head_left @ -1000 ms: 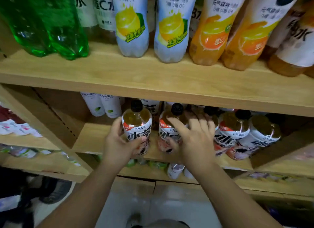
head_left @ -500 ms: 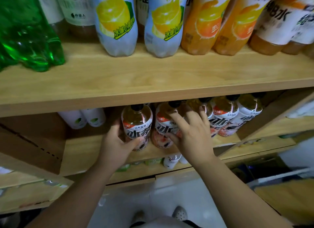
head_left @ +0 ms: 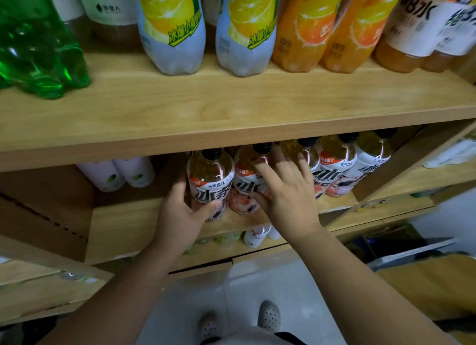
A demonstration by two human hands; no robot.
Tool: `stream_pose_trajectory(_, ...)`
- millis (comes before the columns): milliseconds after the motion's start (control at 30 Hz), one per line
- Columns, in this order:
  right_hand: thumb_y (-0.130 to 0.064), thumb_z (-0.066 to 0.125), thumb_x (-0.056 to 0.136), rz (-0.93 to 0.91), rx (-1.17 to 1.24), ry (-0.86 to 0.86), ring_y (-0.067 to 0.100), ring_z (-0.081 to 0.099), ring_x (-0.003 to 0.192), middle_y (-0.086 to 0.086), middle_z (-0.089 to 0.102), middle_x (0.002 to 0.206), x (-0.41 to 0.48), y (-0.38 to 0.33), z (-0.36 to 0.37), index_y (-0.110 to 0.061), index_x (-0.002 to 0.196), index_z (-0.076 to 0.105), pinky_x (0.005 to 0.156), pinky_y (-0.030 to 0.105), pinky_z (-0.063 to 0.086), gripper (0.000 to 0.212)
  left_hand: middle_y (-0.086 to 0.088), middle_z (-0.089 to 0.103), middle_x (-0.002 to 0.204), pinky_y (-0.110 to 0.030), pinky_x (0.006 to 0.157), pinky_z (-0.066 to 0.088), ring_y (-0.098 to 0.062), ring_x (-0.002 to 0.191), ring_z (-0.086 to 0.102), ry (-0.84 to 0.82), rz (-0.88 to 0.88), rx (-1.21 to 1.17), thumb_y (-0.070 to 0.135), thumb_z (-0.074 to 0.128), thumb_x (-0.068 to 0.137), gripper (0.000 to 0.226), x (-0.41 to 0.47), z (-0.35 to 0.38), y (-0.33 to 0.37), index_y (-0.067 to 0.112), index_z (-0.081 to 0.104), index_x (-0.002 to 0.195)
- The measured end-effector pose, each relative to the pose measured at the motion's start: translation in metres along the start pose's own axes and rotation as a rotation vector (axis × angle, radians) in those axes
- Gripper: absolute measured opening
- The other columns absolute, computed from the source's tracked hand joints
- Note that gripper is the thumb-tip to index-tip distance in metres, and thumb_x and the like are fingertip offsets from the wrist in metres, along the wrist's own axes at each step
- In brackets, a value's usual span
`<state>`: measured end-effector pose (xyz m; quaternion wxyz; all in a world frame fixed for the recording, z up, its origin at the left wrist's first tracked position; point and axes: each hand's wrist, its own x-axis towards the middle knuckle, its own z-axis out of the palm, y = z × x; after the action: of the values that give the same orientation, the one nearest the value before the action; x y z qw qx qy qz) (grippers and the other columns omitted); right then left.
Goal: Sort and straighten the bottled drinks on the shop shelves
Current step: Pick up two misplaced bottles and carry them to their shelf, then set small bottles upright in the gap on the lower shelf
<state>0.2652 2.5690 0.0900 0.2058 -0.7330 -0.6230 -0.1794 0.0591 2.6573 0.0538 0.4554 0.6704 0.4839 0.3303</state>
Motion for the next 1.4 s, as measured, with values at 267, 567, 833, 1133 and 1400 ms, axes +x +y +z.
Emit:
stream_pose_trajectory(267,-0.025,0.075,0.09,-0.132,0.246,0.001,0.033,0.055,0.128,0.015,0.057,0.138,-0.026,0.029,-0.036,-0.012,0.136,0.062,0.108,0.042,0.047,0.05,0.01,0.054,0.128,-0.022,0.083,0.052,0.005,0.108,0.055,0.206,-0.023,0.061,0.04,0.086,0.076,0.084,-0.041,0.008,-0.002,0.029,0.043,0.147)
stream_pose_trajectory(567,-0.018,0.078,0.085,0.092,0.508,-0.17,0.013,0.062,0.104,-0.001,0.063,0.114,-0.132,0.123,-0.013,-0.014,0.108,0.073,0.084,0.025,0.051,0.023,0.005,0.061,0.093,-0.026,0.065,0.051,-0.017,0.081,0.062,0.354,0.022,0.138,0.021,0.082,0.082,0.026,-0.104,0.088,-0.017,0.03,0.061,0.093)
stream_pose_trajectory(833,-0.035,0.079,0.088,0.359,0.607,-0.535,0.005,0.058,0.104,-0.009,0.059,0.119,-0.204,0.195,0.041,-0.027,0.119,0.067,0.084,0.031,0.053,0.034,0.0,0.059,0.108,-0.025,0.073,0.048,-0.008,0.086,0.059,0.096,-0.301,0.145,0.02,0.085,0.079,0.035,-0.15,0.206,-0.066,0.03,0.061,0.102)
stream_pose_trajectory(1133,-0.033,0.079,0.088,0.496,0.711,-0.565,0.014,0.056,0.123,-0.006,0.053,0.138,-0.204,0.212,0.101,-0.027,0.142,0.051,0.098,0.038,0.052,0.061,0.006,0.048,0.132,-0.035,0.091,0.049,-0.021,0.113,0.057,0.089,-0.334,0.119,0.032,0.087,0.078,0.081,-0.096,0.24,-0.096,0.022,0.045,0.146)
stream_pose_trajectory(1400,-0.026,0.078,0.089,0.396,0.88,-0.405,0.011,0.065,0.103,-0.01,0.053,0.134,-0.17,0.179,0.147,-0.027,0.141,0.05,0.084,0.027,0.058,0.059,0.002,0.057,0.102,-0.038,0.077,0.056,-0.011,0.088,0.061,0.101,-0.056,0.279,0.031,0.08,0.082,0.049,-0.044,0.246,-0.118,0.026,0.055,0.124)
